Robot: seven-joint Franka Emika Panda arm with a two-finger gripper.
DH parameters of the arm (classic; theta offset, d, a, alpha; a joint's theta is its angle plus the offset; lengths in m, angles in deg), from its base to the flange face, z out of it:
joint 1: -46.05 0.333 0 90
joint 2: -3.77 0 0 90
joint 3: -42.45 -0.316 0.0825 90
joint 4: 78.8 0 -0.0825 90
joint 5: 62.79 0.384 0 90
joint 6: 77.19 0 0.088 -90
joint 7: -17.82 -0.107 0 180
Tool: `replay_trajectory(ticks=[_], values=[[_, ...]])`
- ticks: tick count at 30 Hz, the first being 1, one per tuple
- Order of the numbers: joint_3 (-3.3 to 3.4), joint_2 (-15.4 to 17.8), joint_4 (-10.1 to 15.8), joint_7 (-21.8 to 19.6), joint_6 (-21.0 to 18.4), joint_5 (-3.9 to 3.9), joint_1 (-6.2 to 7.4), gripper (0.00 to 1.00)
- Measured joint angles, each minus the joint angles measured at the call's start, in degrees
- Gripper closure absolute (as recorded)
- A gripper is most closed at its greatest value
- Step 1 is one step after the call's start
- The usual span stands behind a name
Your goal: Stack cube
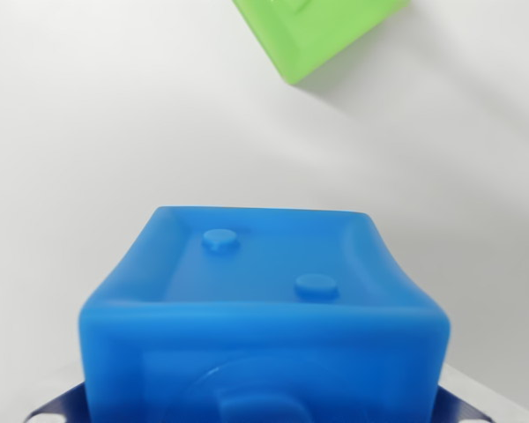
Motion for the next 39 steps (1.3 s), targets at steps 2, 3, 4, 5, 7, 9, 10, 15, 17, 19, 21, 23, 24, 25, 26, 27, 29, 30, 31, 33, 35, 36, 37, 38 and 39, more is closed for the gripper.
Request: replay_trajectory(ticks=[2, 3, 4, 5, 7, 9, 10, 15, 17, 19, 21, 23, 24, 25, 26, 27, 29, 30, 31, 33, 35, 36, 37, 38, 39], values=[[0.02, 0.8, 0.0, -0.1, -0.8, -0.12, 0.00, 1.00], [0.02, 1.0, 0.0, -0.2, -0.9, -0.13, 0.00, 1.00], [0.03, 1.3, 0.0, -0.5, -1.2, -0.15, 0.02, 1.00], [0.05, 1.5, -0.1, -0.9, -1.4, -0.15, 0.07, 1.00], [0.09, 1.4, -0.3, -2.1, -1.6, -0.16, 0.24, 1.00], [0.13, 1.3, -0.6, -3.2, -1.8, -0.16, 0.47, 1.00], [0.14, 1.2, -0.6, -3.5, -1.9, -0.16, 0.53, 1.00], [0.26, 1.2, -1.3, -6.3, -2.5, -0.16, 0.99, 1.00], [0.32, 1.2, -1.6, -7.5, -2.8, -0.16, 1.17, 1.00], [0.39, 1.1, -1.9, -8.7, -3.0, -0.16, 1.37, 1.00], [0.44, 1.1, -2.2, -9.8, -3.3, -0.16, 1.56, 1.00], [0.46, 1.1, -2.4, -10.7, -3.5, -0.16, 1.68, 1.00], [0.48, 1.1, -2.6, -11.3, -3.7, -0.16, 1.76, 1.00], [0.50, 1.1, -2.8, -12.0, -3.8, -0.16, 1.84, 1.00], [0.53, 1.0, -2.9, -12.6, -4.0, -0.16, 1.93, 1.00], [0.55, 1.0, -3.1, -13.3, -4.1, -0.16, 2.04, 1.00], [0.58, 1.0, -3.4, -14.2, -4.4, -0.16, 2.17, 1.00], [0.59, 1.0, -3.5, -14.9, -4.5, -0.16, 2.25, 1.00], [0.59, 0.9, -3.7, -15.5, -4.6, -0.16, 2.32, 1.00], [0.62, 0.9, -4.0, -16.6, -4.9, -0.16, 2.46, 1.00], [0.64, 0.8, -4.3, -17.9, -5.1, -0.16, 2.61, 1.00], [0.65, 0.8, -4.4, -18.2, -5.2, -0.16, 2.65, 1.00], [0.67, 0.8, -4.6, -18.8, -5.4, -0.16, 2.75, 1.00], [0.69, 0.8, -4.7, -19.5, -5.5, -0.16, 2.84, 1.00], [0.71, 0.7, -4.9, -20.1, -5.6, -0.16, 2.93, 1.00]])
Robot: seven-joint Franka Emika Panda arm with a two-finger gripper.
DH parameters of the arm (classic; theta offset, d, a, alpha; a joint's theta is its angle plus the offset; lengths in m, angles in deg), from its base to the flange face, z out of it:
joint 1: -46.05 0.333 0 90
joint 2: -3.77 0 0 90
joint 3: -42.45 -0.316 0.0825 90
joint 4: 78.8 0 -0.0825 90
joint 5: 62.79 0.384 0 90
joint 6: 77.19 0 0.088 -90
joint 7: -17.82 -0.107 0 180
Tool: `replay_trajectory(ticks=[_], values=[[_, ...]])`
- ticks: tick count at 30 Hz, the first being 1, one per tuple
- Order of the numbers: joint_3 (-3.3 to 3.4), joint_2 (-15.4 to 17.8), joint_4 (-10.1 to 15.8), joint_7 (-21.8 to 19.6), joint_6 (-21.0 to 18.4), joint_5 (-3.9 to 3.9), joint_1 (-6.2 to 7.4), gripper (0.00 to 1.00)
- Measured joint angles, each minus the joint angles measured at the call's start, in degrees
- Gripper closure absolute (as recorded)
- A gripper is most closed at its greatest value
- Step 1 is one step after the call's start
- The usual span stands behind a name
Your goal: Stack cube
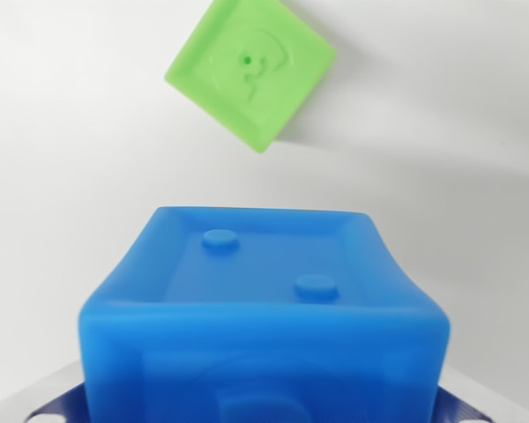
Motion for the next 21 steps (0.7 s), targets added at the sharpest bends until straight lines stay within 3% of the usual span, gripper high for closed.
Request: replay_trajectory(ticks=[21], values=[[0.12, -0.7, -3.6, -12.5, -2.9, 0.00, 1.42, 1.00]])
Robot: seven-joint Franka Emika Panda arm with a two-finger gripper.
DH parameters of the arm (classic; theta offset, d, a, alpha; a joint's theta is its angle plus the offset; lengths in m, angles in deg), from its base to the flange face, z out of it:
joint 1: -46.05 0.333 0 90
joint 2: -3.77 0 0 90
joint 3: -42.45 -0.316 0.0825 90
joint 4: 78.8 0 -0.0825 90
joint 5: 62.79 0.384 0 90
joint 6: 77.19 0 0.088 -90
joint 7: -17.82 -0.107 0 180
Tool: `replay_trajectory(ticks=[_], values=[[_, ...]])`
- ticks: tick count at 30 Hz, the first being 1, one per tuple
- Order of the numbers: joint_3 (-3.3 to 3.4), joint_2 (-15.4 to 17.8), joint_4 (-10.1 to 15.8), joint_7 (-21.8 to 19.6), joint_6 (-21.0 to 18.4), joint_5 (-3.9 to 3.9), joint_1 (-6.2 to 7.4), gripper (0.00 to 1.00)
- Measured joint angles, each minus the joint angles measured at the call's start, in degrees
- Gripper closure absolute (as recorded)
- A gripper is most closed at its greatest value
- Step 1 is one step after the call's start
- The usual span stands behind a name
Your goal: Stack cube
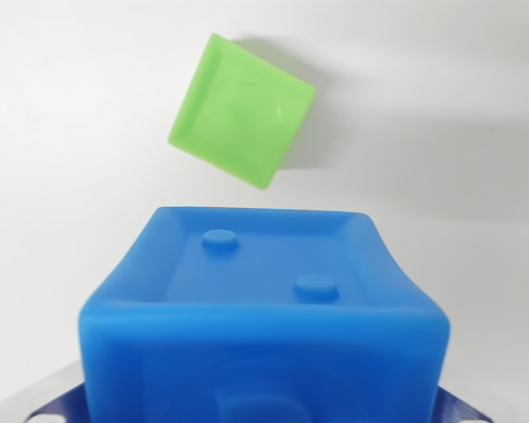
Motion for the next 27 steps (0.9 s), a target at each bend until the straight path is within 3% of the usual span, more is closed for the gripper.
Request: replay_trajectory(ticks=[27], values=[[0.08, -1.1, -4.8, -15.6, -3.6, 0.00, 1.57, 1.00]])
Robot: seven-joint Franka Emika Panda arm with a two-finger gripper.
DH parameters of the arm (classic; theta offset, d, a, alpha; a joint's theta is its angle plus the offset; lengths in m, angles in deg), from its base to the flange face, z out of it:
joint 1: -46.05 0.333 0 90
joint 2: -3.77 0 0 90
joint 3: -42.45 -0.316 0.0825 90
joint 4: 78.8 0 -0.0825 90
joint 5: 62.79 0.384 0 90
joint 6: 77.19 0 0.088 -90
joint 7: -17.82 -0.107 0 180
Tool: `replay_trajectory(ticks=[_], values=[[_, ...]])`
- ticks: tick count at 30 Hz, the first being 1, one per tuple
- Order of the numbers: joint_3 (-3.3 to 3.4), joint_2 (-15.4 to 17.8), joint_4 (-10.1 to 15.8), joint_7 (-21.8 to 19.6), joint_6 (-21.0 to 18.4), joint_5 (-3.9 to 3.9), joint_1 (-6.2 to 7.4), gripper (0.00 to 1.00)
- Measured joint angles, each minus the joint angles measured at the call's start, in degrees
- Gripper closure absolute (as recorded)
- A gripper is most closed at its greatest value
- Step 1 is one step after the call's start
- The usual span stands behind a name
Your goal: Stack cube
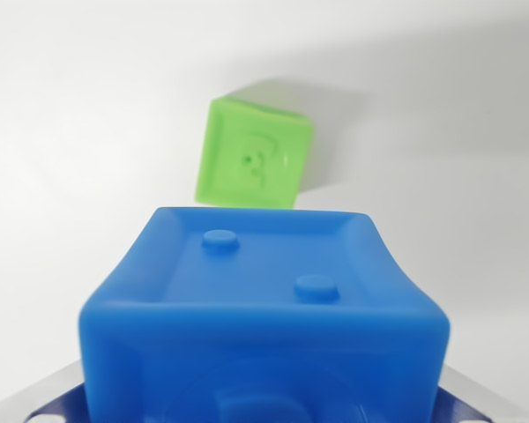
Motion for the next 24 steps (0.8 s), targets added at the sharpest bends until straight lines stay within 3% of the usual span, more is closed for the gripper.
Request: replay_trajectory(ticks=[20, 24], values=[[0.01, -1.0, -3.5, -11.0, -2.6, 0.00, 0.94, 1.00], [0.00, -1.4, -3.8, -11.7, -2.5, 0.00, 1.02, 1.00]])
